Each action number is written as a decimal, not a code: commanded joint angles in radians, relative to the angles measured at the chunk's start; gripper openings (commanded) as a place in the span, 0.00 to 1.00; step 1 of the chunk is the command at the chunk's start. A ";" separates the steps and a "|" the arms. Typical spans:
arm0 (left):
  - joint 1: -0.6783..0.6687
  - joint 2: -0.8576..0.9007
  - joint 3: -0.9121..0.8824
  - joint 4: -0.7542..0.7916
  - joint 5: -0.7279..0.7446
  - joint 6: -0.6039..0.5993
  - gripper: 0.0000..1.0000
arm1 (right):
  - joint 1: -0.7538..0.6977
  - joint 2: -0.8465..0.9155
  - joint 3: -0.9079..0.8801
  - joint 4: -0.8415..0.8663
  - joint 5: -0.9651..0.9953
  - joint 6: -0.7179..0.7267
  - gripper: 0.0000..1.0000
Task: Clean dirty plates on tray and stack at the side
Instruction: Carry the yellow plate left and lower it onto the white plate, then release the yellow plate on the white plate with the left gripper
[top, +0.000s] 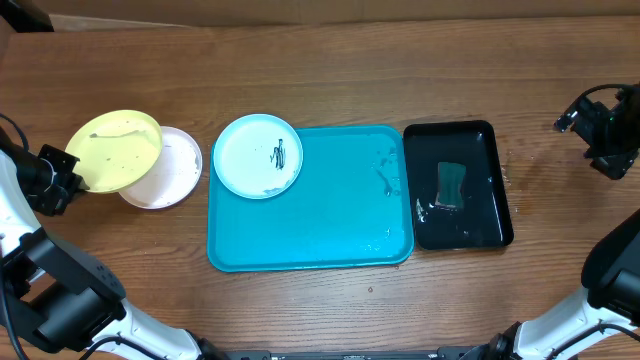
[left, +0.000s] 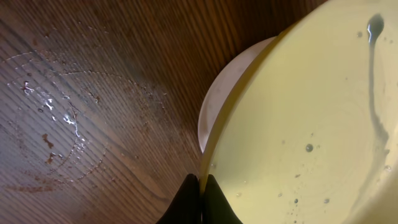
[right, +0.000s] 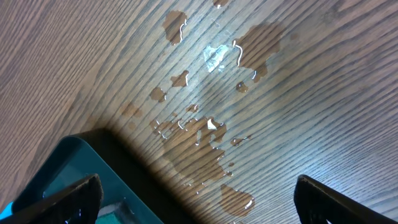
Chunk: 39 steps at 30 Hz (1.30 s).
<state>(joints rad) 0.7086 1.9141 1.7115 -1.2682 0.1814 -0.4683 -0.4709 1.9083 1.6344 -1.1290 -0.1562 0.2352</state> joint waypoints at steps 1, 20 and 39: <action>-0.002 -0.005 -0.002 -0.003 -0.036 0.016 0.04 | -0.003 -0.015 0.009 0.003 0.005 0.001 1.00; -0.003 -0.005 -0.009 -0.016 -0.088 -0.001 0.04 | -0.003 -0.014 0.009 0.003 0.005 0.001 1.00; -0.084 -0.005 -0.086 0.080 -0.099 -0.018 0.04 | -0.003 -0.014 0.009 0.003 0.005 0.001 1.00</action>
<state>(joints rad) 0.6552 1.9141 1.6382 -1.1995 0.0978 -0.4728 -0.4709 1.9083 1.6344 -1.1286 -0.1558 0.2352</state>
